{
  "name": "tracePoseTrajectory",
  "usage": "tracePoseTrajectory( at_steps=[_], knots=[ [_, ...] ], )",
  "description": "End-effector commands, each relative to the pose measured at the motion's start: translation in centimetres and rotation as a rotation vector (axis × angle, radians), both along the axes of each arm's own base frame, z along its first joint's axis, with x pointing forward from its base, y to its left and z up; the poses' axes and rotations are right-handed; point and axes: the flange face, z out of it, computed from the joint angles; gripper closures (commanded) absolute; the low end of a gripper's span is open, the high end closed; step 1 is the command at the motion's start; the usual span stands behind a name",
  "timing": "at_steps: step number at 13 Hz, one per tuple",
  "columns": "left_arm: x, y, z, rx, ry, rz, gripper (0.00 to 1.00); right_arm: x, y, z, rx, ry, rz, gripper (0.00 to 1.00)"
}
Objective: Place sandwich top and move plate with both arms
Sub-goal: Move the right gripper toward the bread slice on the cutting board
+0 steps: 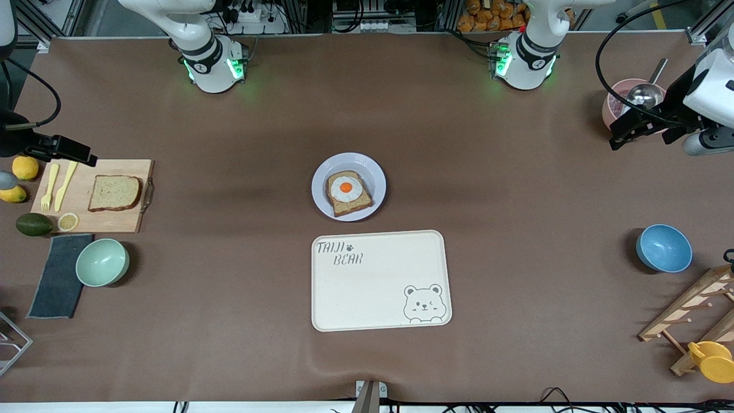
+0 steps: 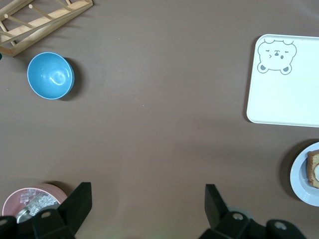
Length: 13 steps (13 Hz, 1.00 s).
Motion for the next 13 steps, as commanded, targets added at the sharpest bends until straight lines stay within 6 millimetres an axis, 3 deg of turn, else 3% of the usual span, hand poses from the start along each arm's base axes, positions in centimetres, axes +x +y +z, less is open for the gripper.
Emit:
tracePoseTrajectory(
  at_steps=[1, 5, 7, 10, 13],
  knots=[
    [-0.3, -0.2, 0.7, -0.008, 0.003, -0.012, 0.00, -0.7, -1.9, -1.8, 0.019, 0.011, 0.007, 0.00],
    [-0.2, -0.1, 0.3, -0.011, 0.010, -0.015, 0.00, -2.1, -3.9, -5.5, 0.035, -0.006, -0.015, 0.00],
    [-0.1, -0.5, 0.2, -0.012, 0.011, -0.021, 0.00, -2.8, -5.8, -7.4, 0.047, 0.005, -0.026, 0.00],
    [0.0, -0.8, -0.1, -0.018, 0.018, -0.025, 0.00, -3.7, -6.7, -10.8, 0.086, 0.008, -0.041, 0.00],
    [0.0, -0.7, -0.4, -0.019, 0.024, -0.026, 0.00, -4.8, -10.0, -14.5, 0.104, -0.024, 0.001, 0.00]
  ],
)
